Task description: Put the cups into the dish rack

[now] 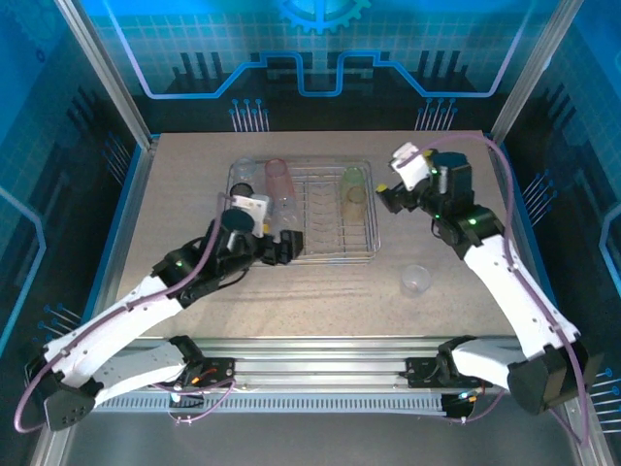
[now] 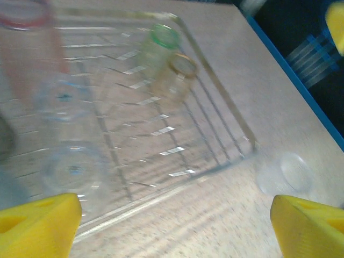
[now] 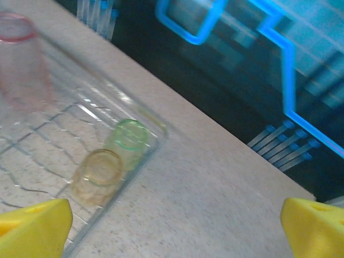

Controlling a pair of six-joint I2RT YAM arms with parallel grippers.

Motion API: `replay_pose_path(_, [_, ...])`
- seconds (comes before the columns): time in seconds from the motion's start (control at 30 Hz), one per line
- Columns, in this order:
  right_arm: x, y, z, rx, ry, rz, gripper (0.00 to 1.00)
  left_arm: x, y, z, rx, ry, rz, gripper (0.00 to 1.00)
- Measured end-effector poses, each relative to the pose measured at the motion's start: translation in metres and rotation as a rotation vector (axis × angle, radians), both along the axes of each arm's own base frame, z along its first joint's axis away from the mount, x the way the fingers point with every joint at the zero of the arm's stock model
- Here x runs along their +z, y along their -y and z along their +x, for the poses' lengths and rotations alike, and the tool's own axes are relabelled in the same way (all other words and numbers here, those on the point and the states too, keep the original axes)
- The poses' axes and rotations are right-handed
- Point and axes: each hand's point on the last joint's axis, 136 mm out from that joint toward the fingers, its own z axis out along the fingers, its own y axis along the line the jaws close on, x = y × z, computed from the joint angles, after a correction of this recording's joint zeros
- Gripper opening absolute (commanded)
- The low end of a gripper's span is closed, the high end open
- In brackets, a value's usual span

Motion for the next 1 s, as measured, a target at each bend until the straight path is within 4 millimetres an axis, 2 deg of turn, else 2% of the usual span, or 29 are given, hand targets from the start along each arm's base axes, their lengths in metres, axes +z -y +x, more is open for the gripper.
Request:
replay_pose_path(0.1, [0.013,0.039,-0.01,-0.127,0.019,0.106,1.0,0.0,0.039,-0.011,-0.122,-0.014,0.004,0.89])
replay_pose_path(0.23, [0.013,0.078,-0.032,-0.259,0.036,0.238,1.0,-0.001,0.083,-0.008,-0.213,-0.05,0.012,0.89])
replay_pose_path(0.33, [0.006,0.083,-0.049,-0.279,0.026,0.315,1.0,-0.007,0.121,-0.009,-0.288,-0.086,0.022,0.87])
replay_pose_path(0.43, [0.005,0.084,-0.058,-0.291,0.006,0.376,1.0,-0.019,0.158,-0.012,-0.35,-0.14,0.038,0.82])
replay_pose_path(0.57, [0.0,0.086,-0.068,-0.319,-0.026,0.438,0.99,-0.04,0.206,-0.012,-0.412,-0.24,0.07,0.76])
replay_pose_path(0.67, [-0.007,0.086,-0.078,-0.333,-0.046,0.464,0.98,-0.062,0.234,-0.013,-0.446,-0.317,0.107,0.72])
replay_pose_path(0.77, [-0.017,0.084,-0.09,-0.327,-0.067,0.47,0.99,-0.089,0.25,-0.016,-0.463,-0.395,0.161,0.7])
replay_pose_path(0.87, [-0.019,0.084,-0.097,-0.328,-0.073,0.468,0.98,-0.116,0.254,-0.021,-0.468,-0.463,0.222,0.69])
replay_pose_path(1.0, [-0.017,0.085,-0.103,-0.336,-0.064,0.462,0.98,-0.132,0.254,-0.023,-0.45,-0.52,0.268,0.67])
